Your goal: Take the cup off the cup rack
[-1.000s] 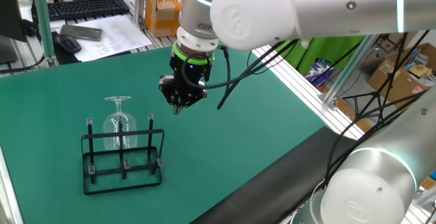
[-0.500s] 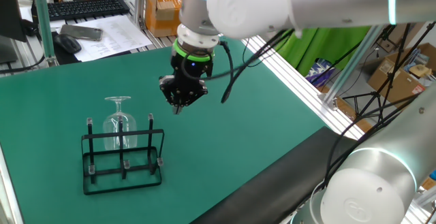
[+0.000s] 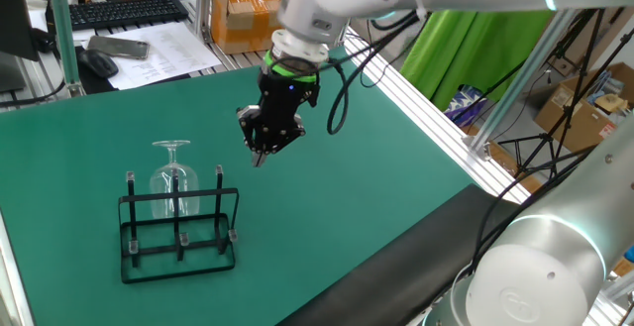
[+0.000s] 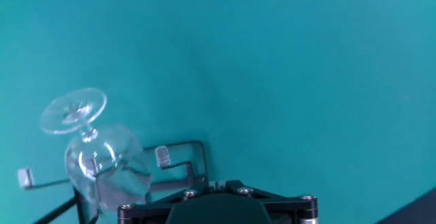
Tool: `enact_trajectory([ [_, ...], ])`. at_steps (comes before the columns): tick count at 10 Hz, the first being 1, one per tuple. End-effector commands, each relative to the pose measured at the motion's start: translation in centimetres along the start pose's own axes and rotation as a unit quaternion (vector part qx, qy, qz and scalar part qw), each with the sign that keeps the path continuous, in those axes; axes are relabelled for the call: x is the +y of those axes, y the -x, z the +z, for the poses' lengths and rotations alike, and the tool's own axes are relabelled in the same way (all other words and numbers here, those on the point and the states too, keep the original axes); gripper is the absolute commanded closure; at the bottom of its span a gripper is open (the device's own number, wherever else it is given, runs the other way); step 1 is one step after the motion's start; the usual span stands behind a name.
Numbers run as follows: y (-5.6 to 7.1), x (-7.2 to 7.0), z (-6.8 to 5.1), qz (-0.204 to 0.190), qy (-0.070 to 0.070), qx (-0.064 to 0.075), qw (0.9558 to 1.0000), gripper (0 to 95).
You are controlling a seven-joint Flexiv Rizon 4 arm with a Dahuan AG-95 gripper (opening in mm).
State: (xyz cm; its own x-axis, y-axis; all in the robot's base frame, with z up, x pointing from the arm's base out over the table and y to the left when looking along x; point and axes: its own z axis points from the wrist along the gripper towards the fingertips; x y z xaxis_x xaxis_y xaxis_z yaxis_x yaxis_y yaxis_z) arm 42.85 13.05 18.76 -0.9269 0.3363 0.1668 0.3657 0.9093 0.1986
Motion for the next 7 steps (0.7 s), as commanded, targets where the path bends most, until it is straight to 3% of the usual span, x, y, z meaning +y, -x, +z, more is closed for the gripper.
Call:
enact_trajectory([
  [1,-0.04,-0.01,0.01,-0.012,-0.024,-0.025,0.9993,95.0],
  [2,-0.04,-0.01,0.01,-0.026,-0.051,-0.034,0.9978,95.0],
  [5,-0.04,-0.01,0.01,0.0,-0.048,-0.045,0.9978,95.0],
  [6,-0.04,-0.01,0.01,0.003,-0.051,-0.046,0.9976,95.0],
  [7,-0.04,-0.01,0.01,-0.005,-0.068,-0.048,0.9966,95.0],
])
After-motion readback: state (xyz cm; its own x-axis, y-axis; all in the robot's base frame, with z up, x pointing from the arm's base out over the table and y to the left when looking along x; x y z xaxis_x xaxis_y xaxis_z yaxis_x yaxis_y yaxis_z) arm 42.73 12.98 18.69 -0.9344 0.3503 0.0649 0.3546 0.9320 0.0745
